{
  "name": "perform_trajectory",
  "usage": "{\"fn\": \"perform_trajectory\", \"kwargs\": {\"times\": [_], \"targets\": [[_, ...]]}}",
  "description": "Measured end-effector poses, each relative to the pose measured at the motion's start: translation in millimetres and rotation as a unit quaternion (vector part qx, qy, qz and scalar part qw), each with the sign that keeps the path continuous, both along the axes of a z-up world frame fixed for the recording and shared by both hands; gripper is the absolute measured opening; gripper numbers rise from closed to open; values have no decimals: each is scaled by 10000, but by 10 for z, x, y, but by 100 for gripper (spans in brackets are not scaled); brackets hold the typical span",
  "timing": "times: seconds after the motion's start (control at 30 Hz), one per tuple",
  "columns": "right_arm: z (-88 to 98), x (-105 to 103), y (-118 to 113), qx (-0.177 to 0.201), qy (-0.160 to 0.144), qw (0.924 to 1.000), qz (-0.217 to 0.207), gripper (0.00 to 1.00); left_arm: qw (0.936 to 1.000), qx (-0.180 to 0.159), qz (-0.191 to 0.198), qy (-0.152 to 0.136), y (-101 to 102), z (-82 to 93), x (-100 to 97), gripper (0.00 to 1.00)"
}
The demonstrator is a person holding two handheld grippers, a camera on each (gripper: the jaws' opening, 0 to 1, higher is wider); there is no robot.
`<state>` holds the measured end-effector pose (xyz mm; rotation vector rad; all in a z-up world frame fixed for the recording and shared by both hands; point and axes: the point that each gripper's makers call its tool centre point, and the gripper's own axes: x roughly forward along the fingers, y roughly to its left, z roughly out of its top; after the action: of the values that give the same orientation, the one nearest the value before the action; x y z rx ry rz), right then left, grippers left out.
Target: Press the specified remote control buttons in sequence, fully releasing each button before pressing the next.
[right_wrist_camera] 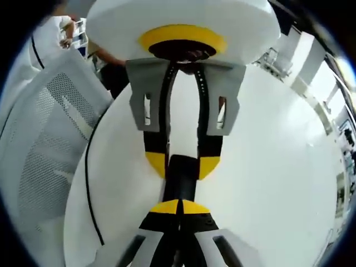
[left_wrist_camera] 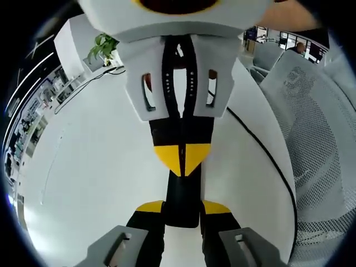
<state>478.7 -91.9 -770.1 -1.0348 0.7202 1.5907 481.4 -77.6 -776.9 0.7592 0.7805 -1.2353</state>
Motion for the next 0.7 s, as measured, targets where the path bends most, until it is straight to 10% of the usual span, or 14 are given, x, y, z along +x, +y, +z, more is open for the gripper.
{"fn": "perform_trajectory", "kwargs": {"times": [0.7], "targets": [[-3,5,3,-217,-45,9997,33,0,10000,-9,22,26,6,-1,2,23]]}}
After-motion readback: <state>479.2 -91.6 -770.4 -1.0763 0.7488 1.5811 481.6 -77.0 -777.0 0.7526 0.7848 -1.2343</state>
